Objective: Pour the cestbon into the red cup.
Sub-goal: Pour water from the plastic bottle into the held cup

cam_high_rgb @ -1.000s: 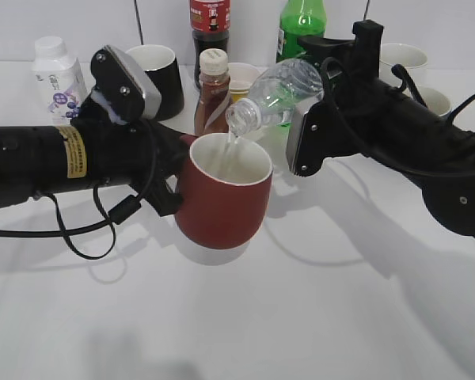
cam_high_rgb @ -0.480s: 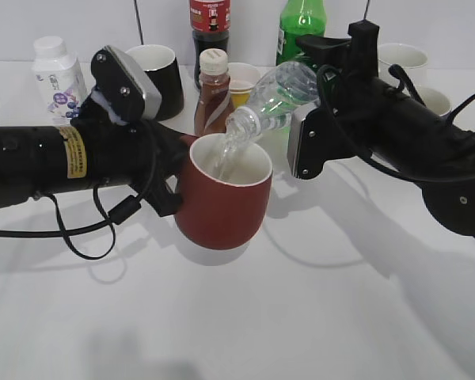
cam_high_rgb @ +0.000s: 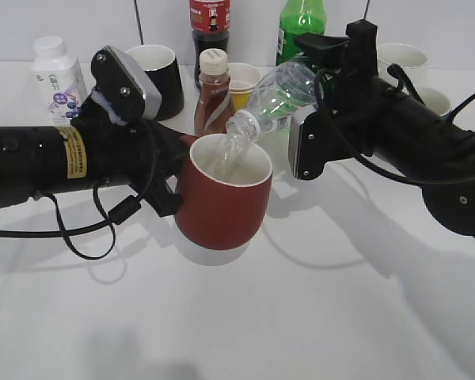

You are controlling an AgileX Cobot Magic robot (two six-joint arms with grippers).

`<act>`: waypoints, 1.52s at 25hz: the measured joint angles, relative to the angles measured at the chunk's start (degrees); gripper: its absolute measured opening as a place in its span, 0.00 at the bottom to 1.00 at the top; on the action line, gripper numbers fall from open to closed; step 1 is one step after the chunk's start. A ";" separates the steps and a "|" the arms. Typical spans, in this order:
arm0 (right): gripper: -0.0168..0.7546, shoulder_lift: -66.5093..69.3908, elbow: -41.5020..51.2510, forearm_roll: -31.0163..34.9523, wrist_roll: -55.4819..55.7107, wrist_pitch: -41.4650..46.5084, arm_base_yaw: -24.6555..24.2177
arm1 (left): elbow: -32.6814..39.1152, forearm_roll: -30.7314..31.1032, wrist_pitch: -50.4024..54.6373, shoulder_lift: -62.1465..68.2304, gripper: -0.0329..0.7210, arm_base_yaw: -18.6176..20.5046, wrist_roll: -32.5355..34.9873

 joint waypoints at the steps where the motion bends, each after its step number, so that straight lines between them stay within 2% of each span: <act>1: 0.63 0.00 0.00 0.00 -0.14 -0.11 0.00 | 0.00 0.00 0.00 0.00 0.10 0.00 0.00; 38: 0.63 0.00 -0.07 0.00 -2.34 -0.98 0.00 | 0.00 0.04 0.00 0.00 0.10 0.00 0.06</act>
